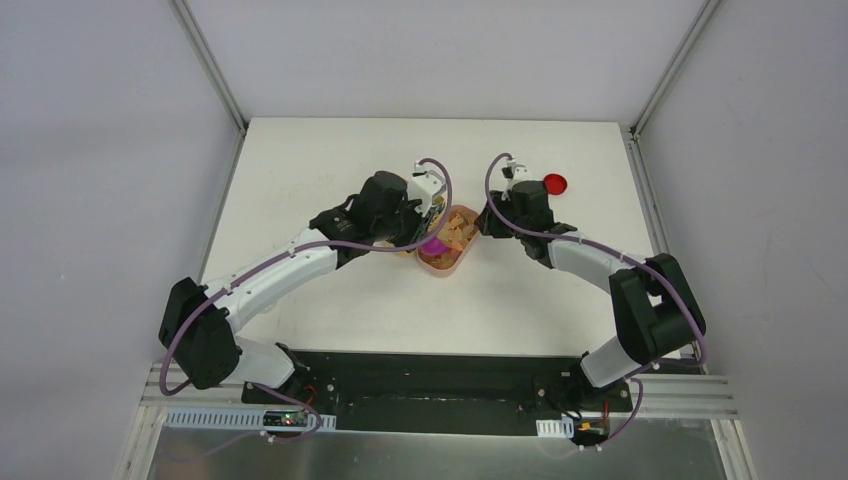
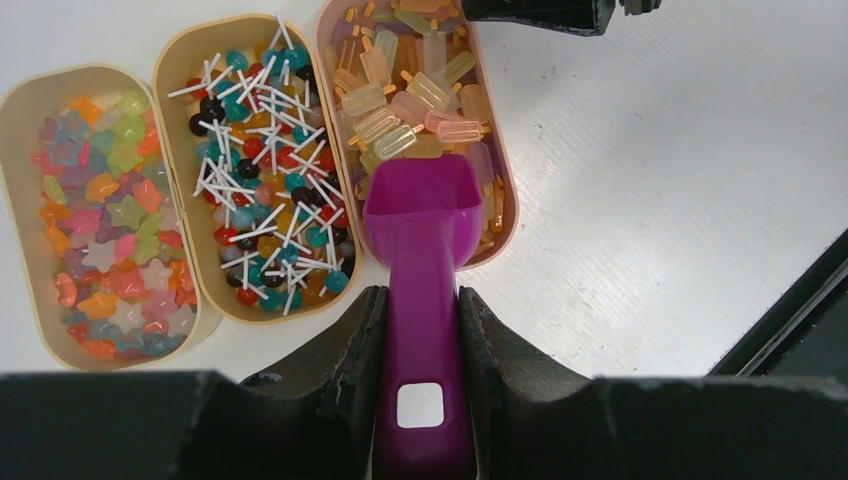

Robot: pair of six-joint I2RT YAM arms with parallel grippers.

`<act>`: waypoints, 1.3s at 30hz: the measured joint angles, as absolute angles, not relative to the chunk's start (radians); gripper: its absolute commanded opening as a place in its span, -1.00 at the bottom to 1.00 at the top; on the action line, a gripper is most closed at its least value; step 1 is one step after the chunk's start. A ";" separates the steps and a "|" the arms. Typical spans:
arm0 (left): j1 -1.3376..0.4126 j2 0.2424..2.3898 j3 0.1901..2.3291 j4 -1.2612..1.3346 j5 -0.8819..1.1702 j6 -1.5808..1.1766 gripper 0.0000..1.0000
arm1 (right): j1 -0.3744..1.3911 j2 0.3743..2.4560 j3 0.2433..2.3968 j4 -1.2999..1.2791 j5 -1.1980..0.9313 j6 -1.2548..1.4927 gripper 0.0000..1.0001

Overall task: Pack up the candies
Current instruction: Scoop the fake candies from the storage box.

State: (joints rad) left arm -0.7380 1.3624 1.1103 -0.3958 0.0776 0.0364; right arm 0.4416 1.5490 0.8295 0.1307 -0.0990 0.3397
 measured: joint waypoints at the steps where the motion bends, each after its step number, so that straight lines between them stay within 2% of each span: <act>1: -0.738 1.370 1.110 -0.391 0.078 0.036 -1.00 | 0.442 1.551 0.830 0.132 -0.099 0.339 -0.29; 13: -0.738 1.391 1.102 -0.356 0.060 0.020 -1.00 | 0.433 1.553 0.824 0.167 -0.126 0.340 -0.33; 39: -0.739 1.374 0.942 -0.256 0.031 -0.048 -1.00 | 0.414 1.552 0.765 0.232 -0.192 0.350 -0.37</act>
